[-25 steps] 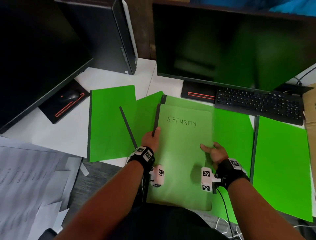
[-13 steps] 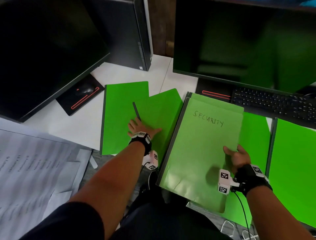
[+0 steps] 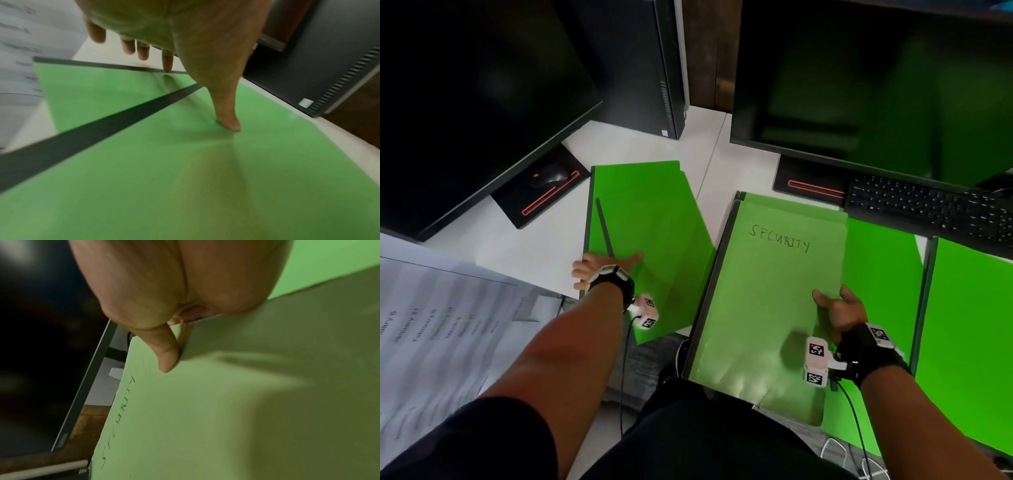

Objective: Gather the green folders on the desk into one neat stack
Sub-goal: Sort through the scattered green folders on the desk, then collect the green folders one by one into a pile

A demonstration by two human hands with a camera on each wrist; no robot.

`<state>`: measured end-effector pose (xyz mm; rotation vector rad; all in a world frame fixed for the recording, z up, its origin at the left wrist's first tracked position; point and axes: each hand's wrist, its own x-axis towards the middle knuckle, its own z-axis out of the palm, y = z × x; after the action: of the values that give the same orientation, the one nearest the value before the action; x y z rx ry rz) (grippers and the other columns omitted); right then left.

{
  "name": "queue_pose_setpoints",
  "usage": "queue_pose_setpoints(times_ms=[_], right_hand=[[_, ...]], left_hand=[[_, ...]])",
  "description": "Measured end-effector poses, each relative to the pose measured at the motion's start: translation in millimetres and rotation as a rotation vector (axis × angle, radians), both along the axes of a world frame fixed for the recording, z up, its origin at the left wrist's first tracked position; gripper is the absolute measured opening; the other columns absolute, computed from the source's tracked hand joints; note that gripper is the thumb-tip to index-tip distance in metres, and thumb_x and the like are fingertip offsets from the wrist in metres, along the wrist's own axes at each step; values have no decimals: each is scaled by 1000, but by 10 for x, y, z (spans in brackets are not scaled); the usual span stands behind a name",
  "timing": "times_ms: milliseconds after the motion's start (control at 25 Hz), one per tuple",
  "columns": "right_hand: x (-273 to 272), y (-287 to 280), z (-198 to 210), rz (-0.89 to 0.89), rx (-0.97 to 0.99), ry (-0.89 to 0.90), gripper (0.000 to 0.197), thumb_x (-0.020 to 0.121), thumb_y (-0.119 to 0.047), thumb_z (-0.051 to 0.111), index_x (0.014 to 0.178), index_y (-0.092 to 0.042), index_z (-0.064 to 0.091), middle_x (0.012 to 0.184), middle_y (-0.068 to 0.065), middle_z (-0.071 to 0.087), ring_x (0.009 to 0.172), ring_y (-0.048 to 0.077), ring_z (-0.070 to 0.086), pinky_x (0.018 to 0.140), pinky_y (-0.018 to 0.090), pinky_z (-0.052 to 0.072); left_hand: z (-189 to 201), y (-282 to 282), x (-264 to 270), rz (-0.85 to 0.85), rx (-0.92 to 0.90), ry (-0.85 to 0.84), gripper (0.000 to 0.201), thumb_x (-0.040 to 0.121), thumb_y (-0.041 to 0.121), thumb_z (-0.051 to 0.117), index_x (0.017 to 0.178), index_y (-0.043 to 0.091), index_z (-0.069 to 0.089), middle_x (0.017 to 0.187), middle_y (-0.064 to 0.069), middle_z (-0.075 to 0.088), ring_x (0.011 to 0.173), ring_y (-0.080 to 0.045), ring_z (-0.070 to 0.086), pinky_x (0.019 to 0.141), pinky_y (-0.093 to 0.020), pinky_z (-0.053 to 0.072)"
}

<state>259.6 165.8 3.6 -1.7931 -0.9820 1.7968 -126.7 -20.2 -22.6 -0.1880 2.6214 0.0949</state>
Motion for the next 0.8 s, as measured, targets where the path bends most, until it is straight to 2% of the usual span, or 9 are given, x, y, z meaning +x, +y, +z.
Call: queue_pose_setpoints(times_ms=[120,160,320,400,480,600,680,720,800], right_hand=[[-73,-58,-11,34,0,-23,42,83,6,62,124,-2,58,116,14,63,94,28,61,68,28,48],[-115,-87,1,48,-2,-36,44,83,6,63,126,-2,58,115,14,63,96,28,61,69,29,49],[-216,-182,-28,101,-15,-75,44,81,5,65,123,-6,60,120,14,65,98,28,63,88,38,48],[-243,-210,2,114,-14,-67,44,82,5,64,124,-5,58,119,12,65,98,28,62,88,37,46],[-230,-216,45,114,-6,-63,41,82,4,64,121,-8,61,119,14,66,97,28,63,86,37,48],[-78,-169,94,62,19,-61,39,81,3,65,118,-10,63,116,15,67,93,28,64,71,31,49],[101,-112,167,27,53,-78,39,82,3,66,119,-8,62,115,15,67,92,28,64,66,28,48],[207,-93,224,16,73,-102,40,82,2,66,120,-6,61,116,15,67,93,27,64,68,28,49],[405,-56,280,1,115,-141,41,82,0,66,122,-5,60,118,15,67,95,27,63,79,32,49]], left_hand=[[-28,-118,-118,14,21,36,129,38,81,75,134,6,32,138,-19,39,129,-37,37,105,-56,34],[-19,-105,-111,5,11,32,127,38,81,75,133,5,34,136,-19,40,127,-37,39,104,-56,36],[-35,-38,-117,21,43,-100,122,45,76,77,137,5,40,141,-20,48,131,-38,45,106,-54,38],[17,-38,-104,2,131,-163,106,54,69,78,136,7,50,138,-19,56,124,-38,54,101,-51,44],[75,-78,-87,33,219,-214,90,65,62,76,135,9,53,135,-19,60,117,-39,59,96,-46,47],[174,-241,-114,69,476,-105,70,73,45,77,128,6,60,128,-19,65,112,-37,64,95,-45,50],[312,-420,-144,83,705,-48,53,77,32,77,121,5,64,118,-18,70,106,-33,68,92,-46,53],[395,-526,-140,70,770,-49,47,79,30,76,118,8,65,113,-16,71,101,-32,69,90,-46,54],[585,-767,-142,34,809,-102,39,78,39,76,110,18,65,105,-9,73,92,-32,70,87,-50,54]])
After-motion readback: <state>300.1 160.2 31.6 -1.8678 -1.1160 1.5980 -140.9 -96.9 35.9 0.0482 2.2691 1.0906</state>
